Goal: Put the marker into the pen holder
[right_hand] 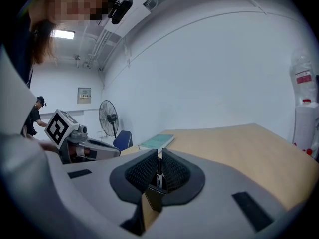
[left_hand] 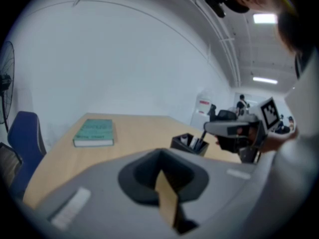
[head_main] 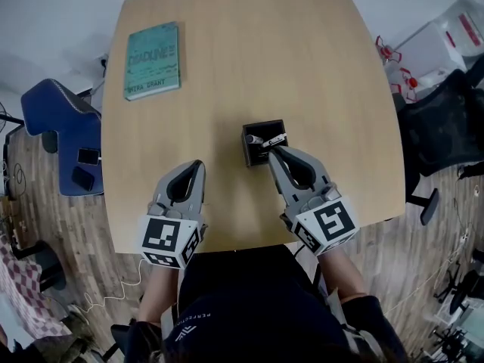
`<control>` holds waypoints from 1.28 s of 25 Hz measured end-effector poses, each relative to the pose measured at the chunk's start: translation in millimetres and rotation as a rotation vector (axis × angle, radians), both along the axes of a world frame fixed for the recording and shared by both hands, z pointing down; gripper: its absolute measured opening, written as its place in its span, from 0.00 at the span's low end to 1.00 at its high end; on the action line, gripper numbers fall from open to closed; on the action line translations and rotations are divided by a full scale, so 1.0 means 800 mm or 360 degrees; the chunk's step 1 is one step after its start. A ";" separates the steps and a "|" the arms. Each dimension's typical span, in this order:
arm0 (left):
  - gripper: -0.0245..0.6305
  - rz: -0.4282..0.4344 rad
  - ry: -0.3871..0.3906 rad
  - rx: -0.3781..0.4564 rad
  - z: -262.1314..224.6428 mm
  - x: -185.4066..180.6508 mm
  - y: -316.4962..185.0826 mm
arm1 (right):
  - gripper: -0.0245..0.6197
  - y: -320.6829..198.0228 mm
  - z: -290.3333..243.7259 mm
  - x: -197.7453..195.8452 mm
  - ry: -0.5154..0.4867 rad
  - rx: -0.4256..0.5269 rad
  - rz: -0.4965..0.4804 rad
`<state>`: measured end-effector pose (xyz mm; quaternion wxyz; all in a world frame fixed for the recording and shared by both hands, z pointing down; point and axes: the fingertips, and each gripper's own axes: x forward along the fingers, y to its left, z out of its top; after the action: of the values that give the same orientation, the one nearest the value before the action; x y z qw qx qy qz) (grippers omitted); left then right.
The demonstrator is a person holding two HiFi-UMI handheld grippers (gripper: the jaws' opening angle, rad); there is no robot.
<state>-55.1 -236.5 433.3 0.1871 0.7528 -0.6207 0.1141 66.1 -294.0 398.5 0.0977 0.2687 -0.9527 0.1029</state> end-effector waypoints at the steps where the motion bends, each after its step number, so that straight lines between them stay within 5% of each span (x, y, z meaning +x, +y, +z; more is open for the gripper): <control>1: 0.05 -0.0002 -0.0003 0.0000 0.000 0.000 -0.001 | 0.08 0.000 0.002 0.000 0.0001 -0.0007 -0.0010; 16: 0.05 0.0015 -0.0020 -0.0020 0.000 0.001 -0.006 | 0.09 0.004 0.018 -0.004 0.0060 -0.0046 -0.0056; 32: 0.05 0.0168 0.0000 0.0082 -0.030 -0.010 0.005 | 0.12 0.021 -0.020 -0.002 0.0088 0.0076 0.0152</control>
<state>-62.9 -232.7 409.1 0.1614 0.7891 -0.5828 0.1078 64.2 -277.0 382.1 0.1125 0.3188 -0.9379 0.0773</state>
